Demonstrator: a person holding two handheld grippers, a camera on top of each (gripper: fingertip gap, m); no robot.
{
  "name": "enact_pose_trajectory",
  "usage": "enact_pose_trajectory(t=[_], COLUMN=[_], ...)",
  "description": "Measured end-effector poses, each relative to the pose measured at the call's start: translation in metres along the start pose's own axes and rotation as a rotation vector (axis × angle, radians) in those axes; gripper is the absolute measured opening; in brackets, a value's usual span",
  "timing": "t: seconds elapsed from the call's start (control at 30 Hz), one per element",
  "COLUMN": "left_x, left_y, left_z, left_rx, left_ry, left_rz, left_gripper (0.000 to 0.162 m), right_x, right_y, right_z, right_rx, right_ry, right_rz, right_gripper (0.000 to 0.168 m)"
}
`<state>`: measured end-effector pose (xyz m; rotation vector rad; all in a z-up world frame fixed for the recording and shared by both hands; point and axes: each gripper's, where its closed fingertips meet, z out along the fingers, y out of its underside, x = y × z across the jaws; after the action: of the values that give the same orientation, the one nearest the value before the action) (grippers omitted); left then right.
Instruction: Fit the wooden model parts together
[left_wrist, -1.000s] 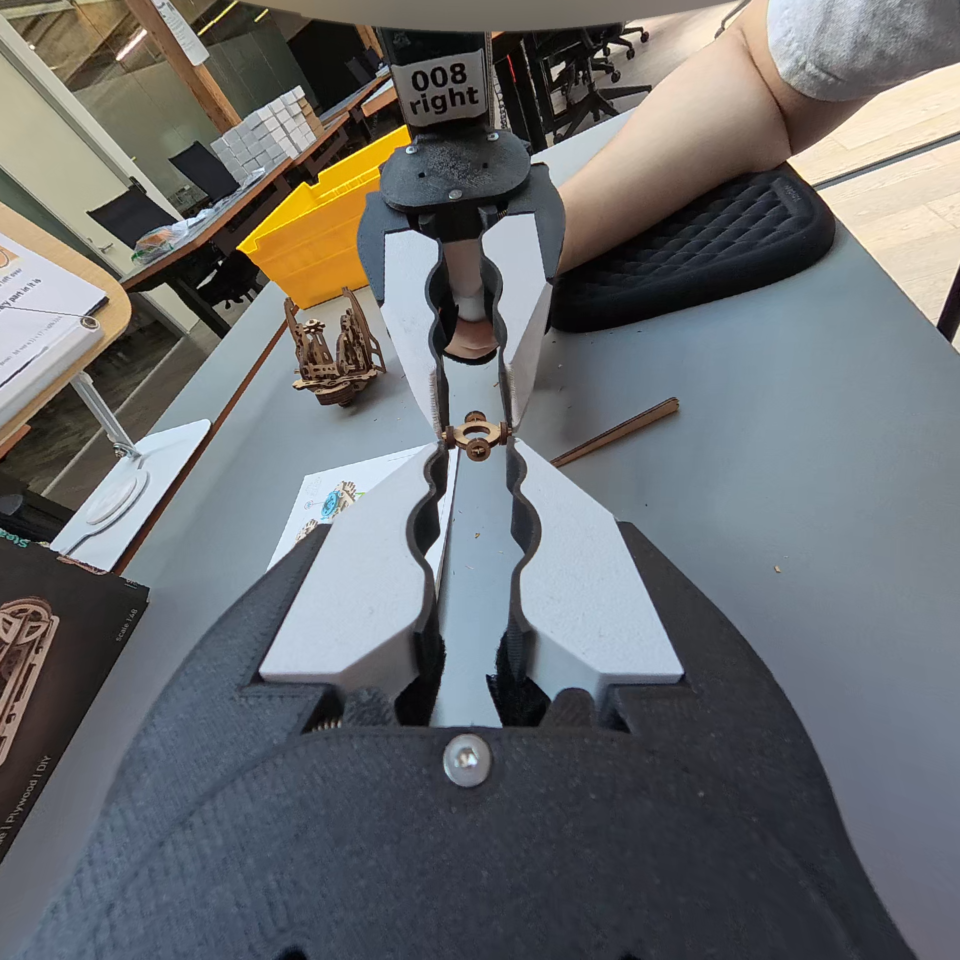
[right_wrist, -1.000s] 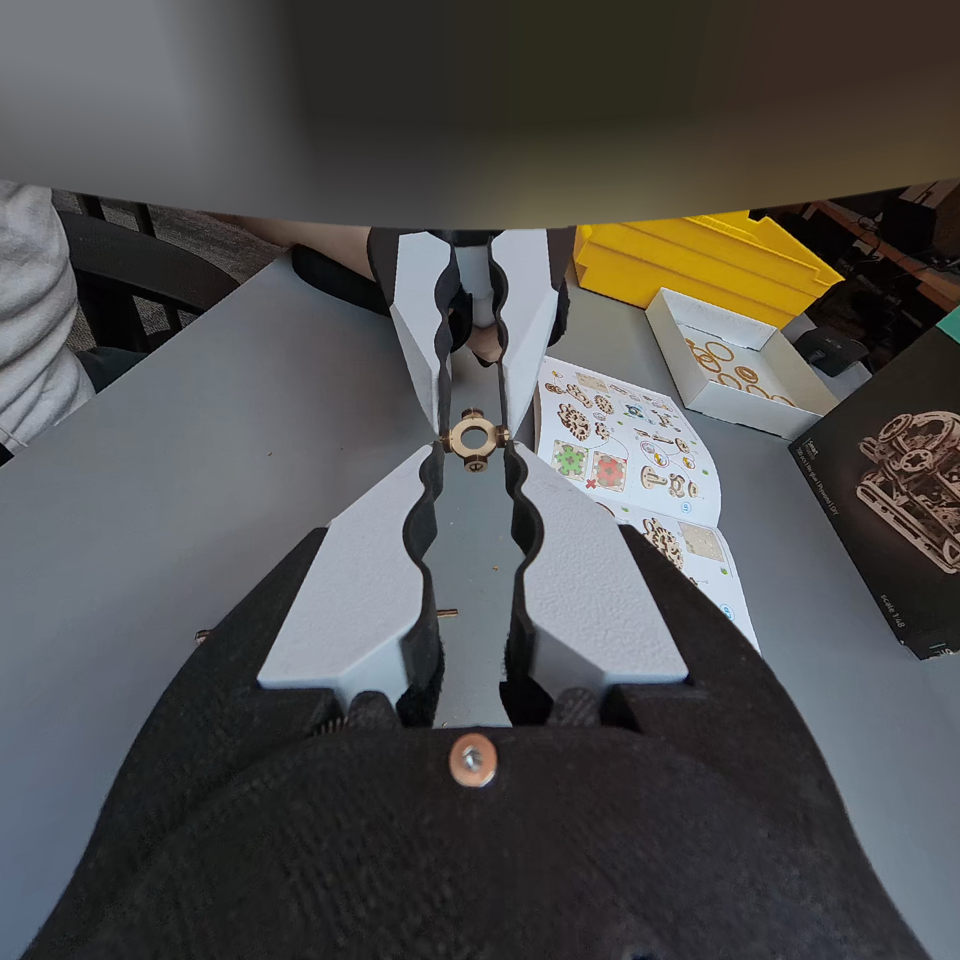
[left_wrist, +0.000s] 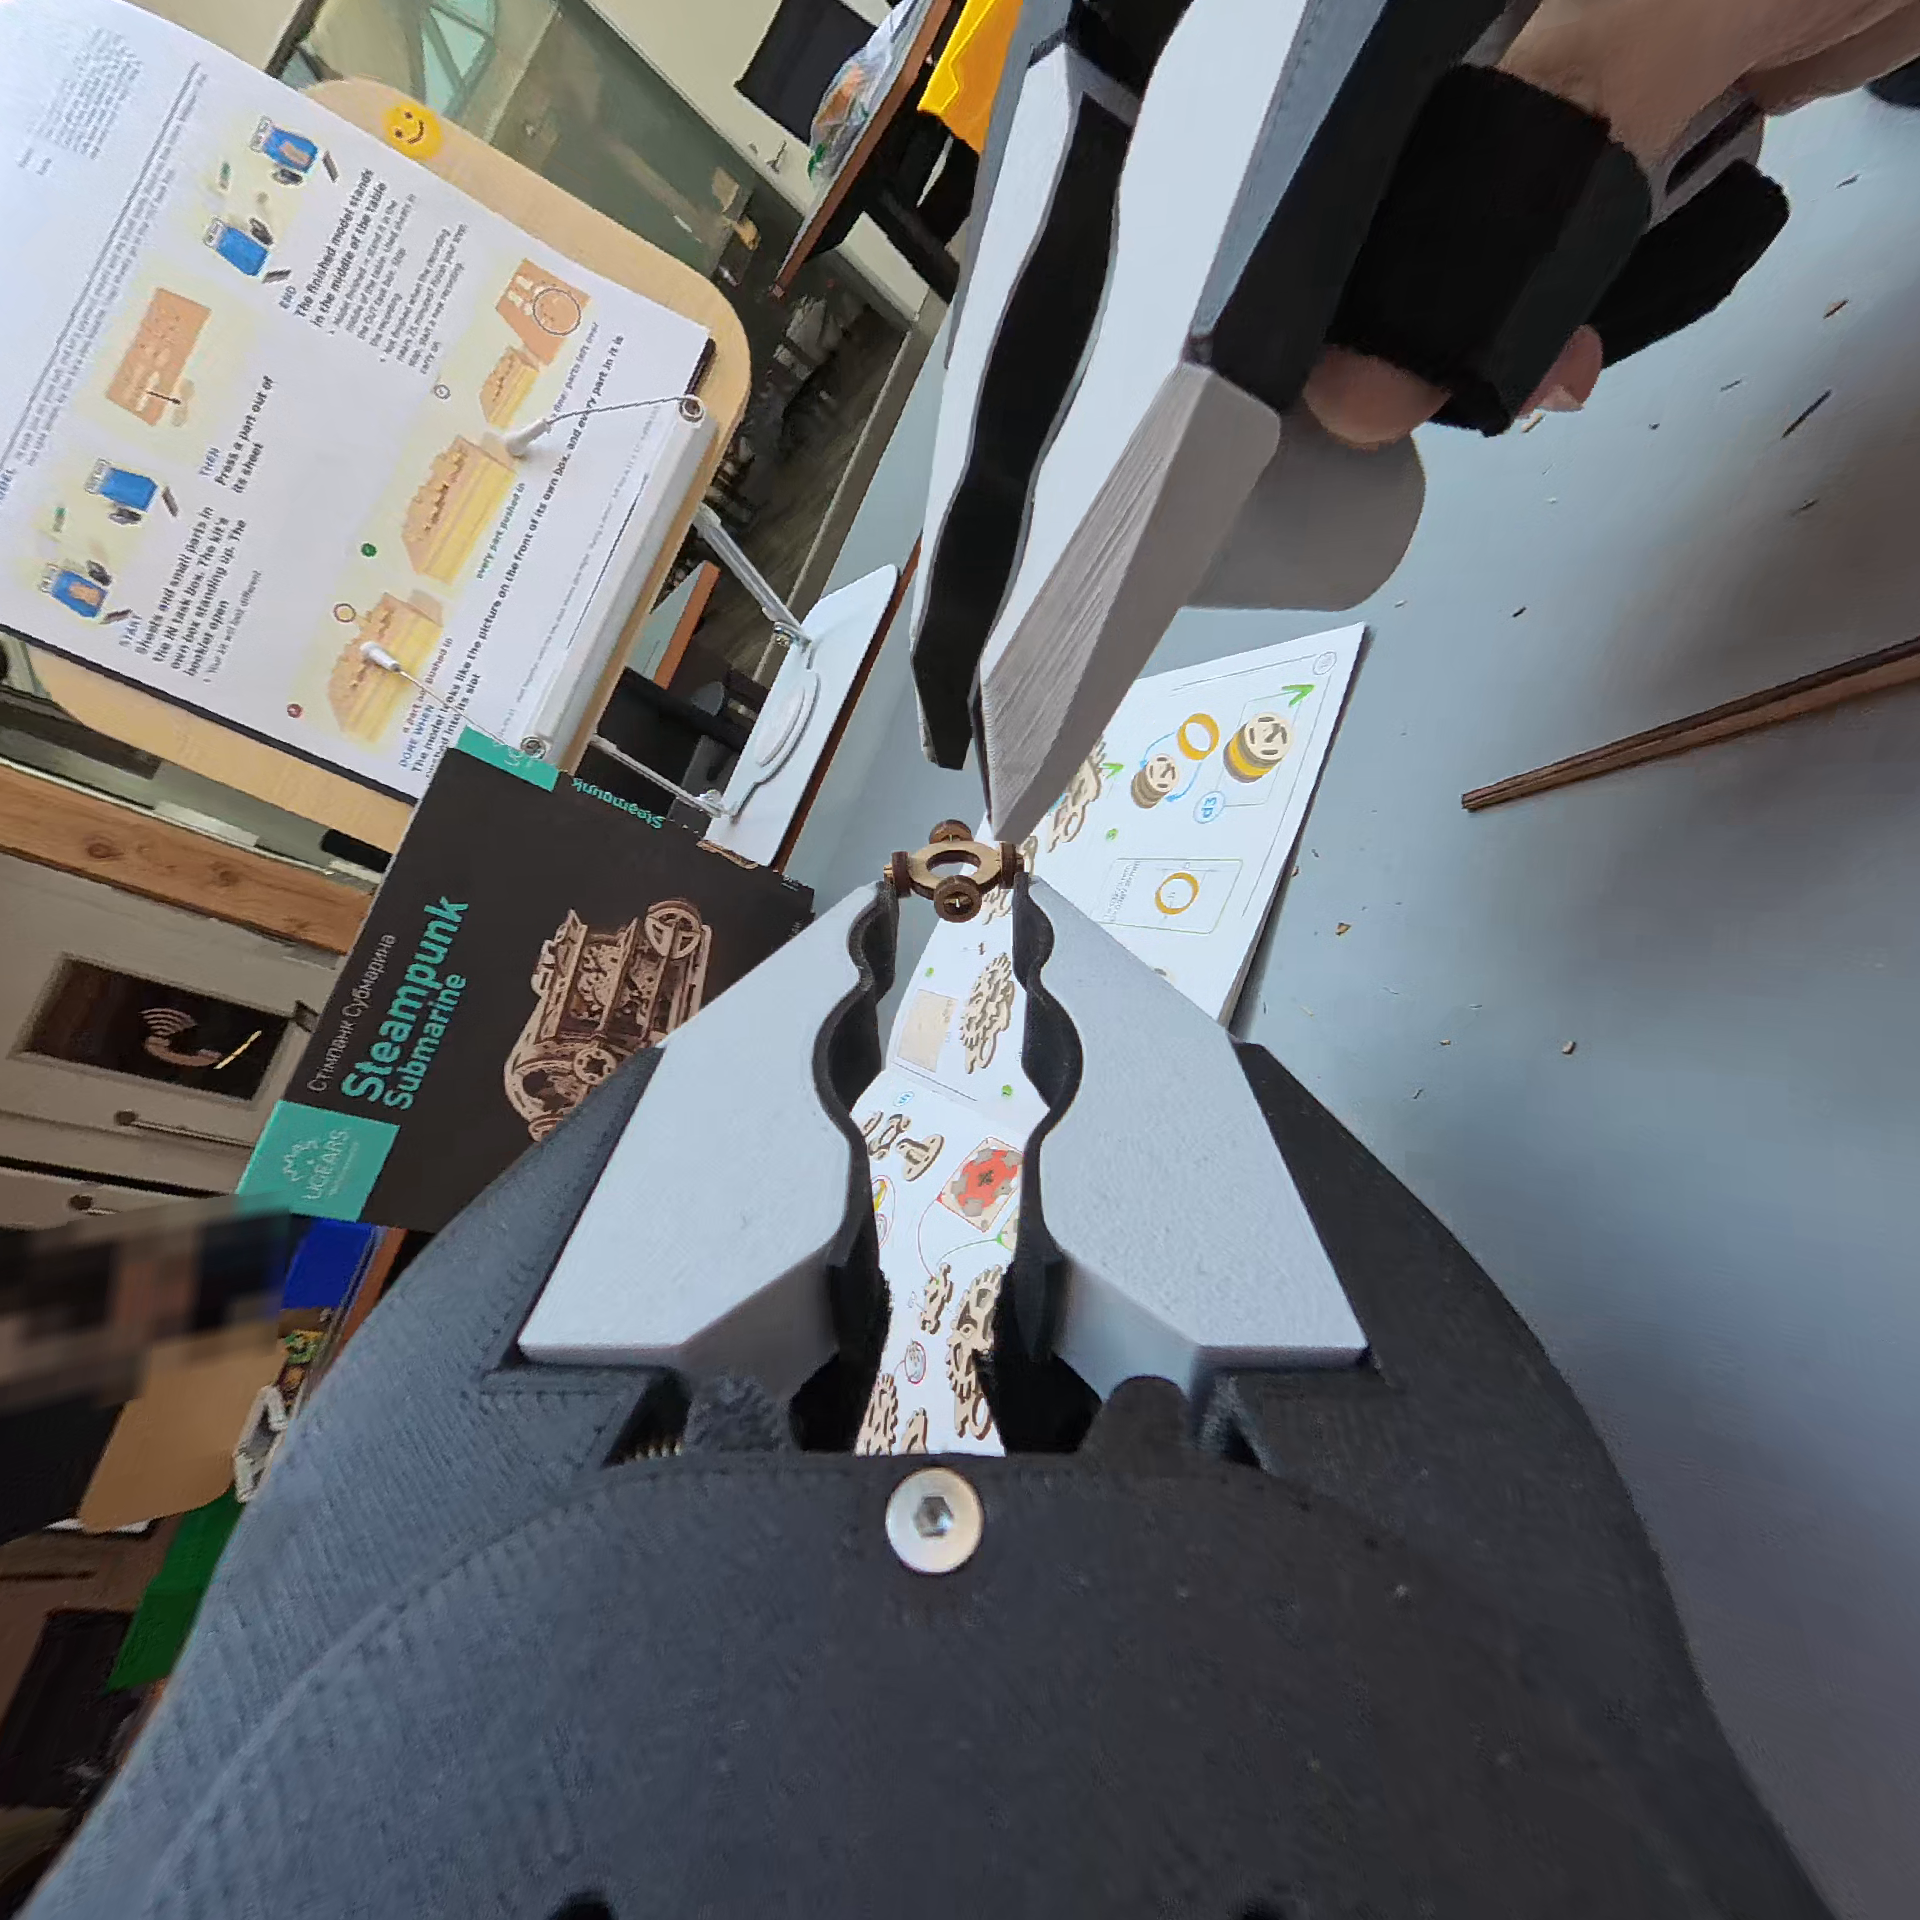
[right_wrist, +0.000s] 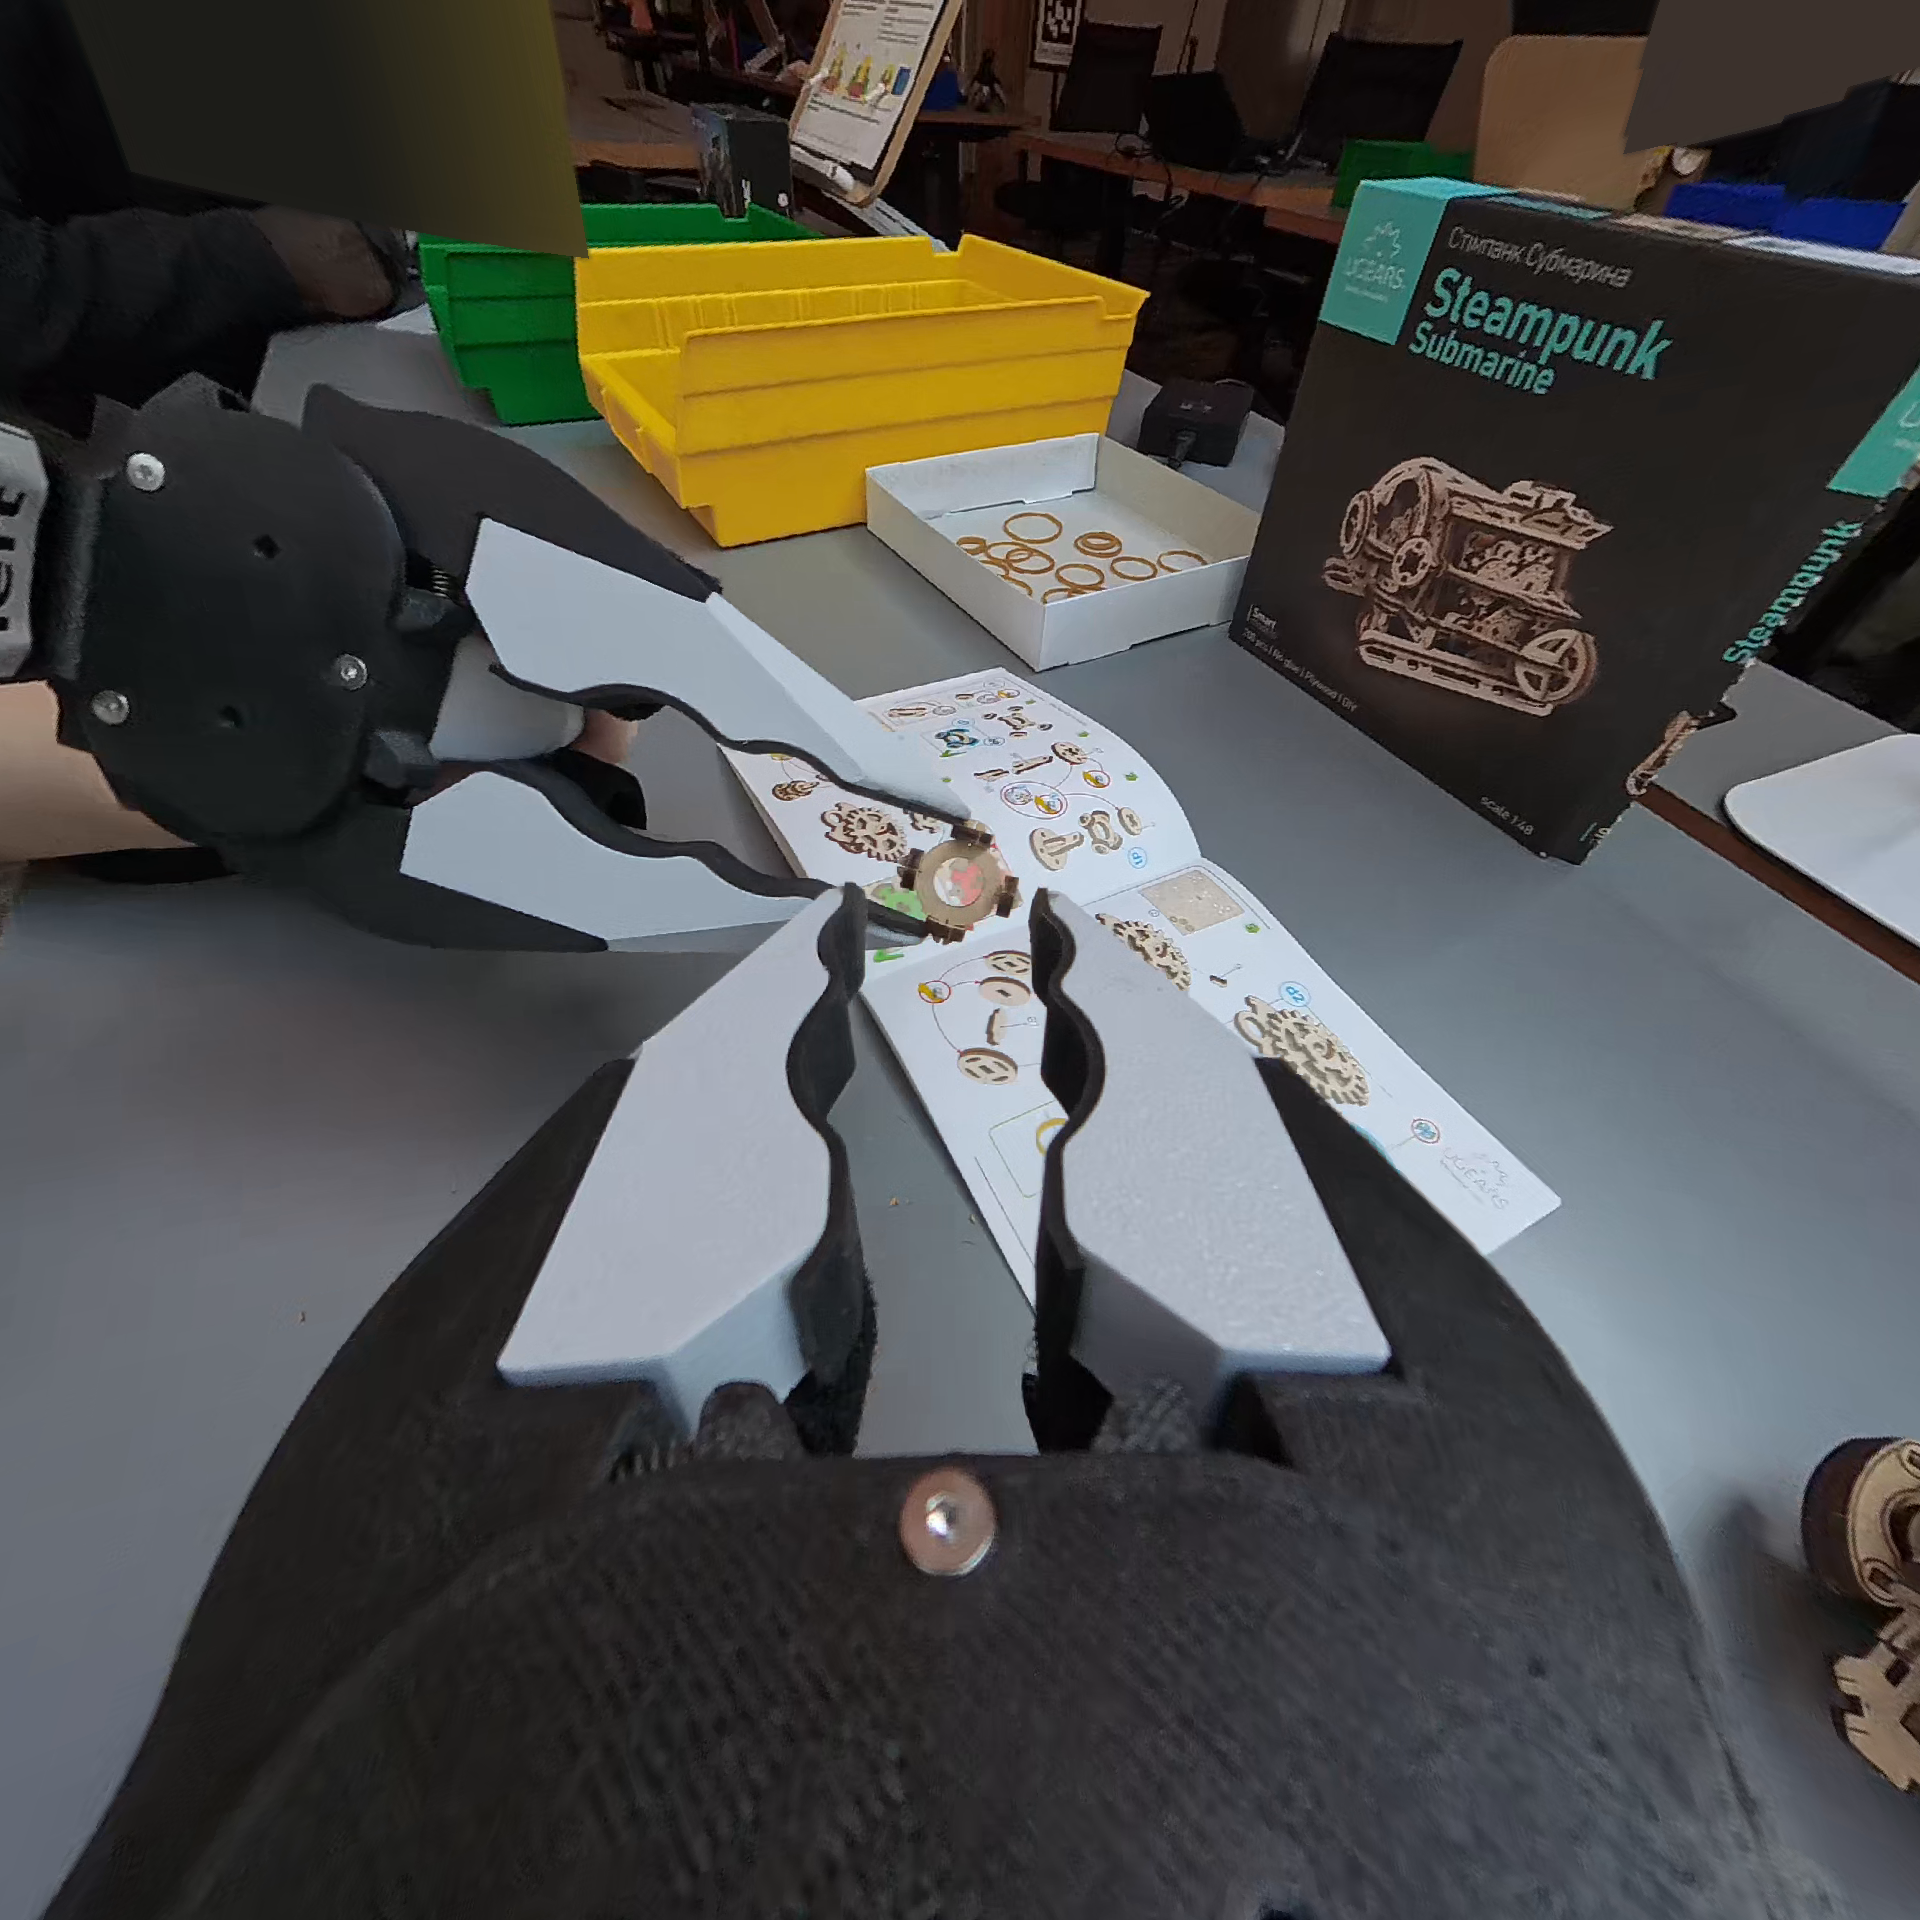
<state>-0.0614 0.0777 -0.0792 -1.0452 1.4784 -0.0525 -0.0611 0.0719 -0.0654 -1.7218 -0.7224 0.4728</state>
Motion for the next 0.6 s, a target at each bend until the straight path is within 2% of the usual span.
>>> enact_pose_trajectory(t=[0.27,0.33,0.6], left_x=[-0.006,-0.006,-0.004], left_y=[-0.019,-0.019,-0.019], left_z=[0.002,0.003,0.003], left_rx=[-0.034,-0.041,-0.04], left_ry=[-0.167,-0.181,-0.183], left_rz=[0.152,0.171,0.187], left_gripper=[0.02,0.02,0.02], right_x=[0.01,0.008,0.008], right_y=[-0.005,-0.004,-0.003], right_z=[-0.002,-0.002,-0.002], right_rx=[0.034,0.035,0.029], right_ry=[0.022,0.007,-0.004], right_rz=[0.04,0.046,0.05], right_gripper=[0.028,0.022,0.023])
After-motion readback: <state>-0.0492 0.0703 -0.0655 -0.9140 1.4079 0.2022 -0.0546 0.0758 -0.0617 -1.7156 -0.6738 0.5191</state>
